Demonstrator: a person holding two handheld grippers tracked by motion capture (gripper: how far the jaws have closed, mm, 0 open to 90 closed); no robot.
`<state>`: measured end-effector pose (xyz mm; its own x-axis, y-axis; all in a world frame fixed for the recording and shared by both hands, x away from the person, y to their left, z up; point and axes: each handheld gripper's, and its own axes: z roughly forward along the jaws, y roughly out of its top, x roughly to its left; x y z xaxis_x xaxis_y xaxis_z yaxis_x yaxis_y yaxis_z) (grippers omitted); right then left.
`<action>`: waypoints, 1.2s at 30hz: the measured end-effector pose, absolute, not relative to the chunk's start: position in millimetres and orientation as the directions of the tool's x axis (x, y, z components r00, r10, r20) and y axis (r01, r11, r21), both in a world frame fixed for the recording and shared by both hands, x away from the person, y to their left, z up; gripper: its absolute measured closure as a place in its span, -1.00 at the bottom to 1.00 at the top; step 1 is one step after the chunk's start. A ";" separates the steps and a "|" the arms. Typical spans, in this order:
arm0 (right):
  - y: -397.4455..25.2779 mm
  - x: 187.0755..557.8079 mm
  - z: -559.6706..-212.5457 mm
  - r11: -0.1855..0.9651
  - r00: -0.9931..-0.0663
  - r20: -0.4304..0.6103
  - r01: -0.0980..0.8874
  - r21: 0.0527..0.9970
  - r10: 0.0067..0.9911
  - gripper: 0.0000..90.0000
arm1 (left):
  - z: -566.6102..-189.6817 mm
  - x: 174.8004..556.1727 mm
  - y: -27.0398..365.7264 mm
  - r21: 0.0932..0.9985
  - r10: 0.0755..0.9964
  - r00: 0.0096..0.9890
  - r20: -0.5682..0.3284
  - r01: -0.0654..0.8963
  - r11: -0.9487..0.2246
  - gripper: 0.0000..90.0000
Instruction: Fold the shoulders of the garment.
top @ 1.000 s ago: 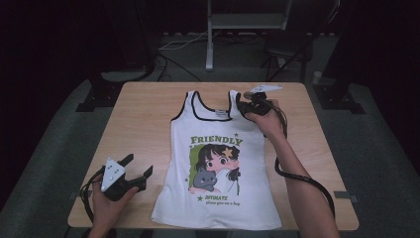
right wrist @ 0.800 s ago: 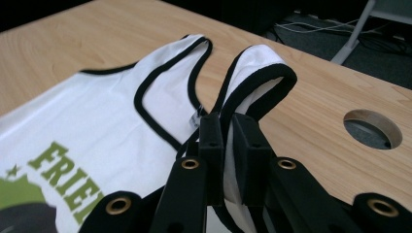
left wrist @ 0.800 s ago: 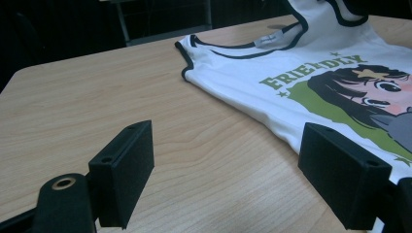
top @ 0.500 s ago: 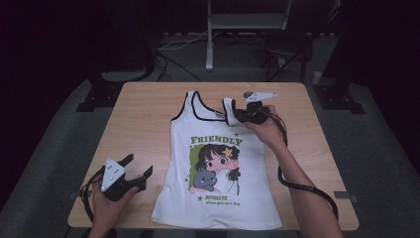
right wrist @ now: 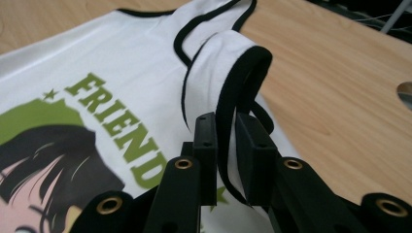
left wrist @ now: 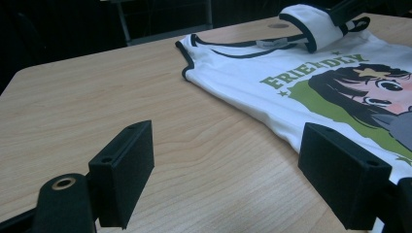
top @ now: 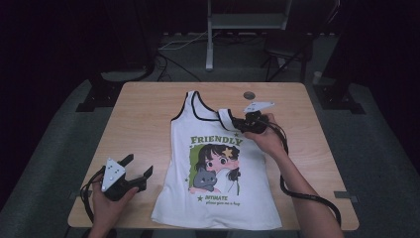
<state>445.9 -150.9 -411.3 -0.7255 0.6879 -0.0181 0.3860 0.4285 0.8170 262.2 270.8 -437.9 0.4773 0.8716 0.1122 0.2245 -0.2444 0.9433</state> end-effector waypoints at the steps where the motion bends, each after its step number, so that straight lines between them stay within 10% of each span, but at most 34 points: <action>1: -150.7 445.4 -412.1 0.430 -0.728 -0.020 0.382 0.818 0.685 0.76 | -438.0 262.2 270.7 0.943 0.871 0.478 0.112 0.224 -0.244 -0.55; 36: -108.7 452.5 -431.5 0.559 -0.797 -0.050 0.375 0.740 0.601 0.18 | -438.0 262.0 270.9 0.944 0.871 0.479 0.111 0.224 -0.243 -0.55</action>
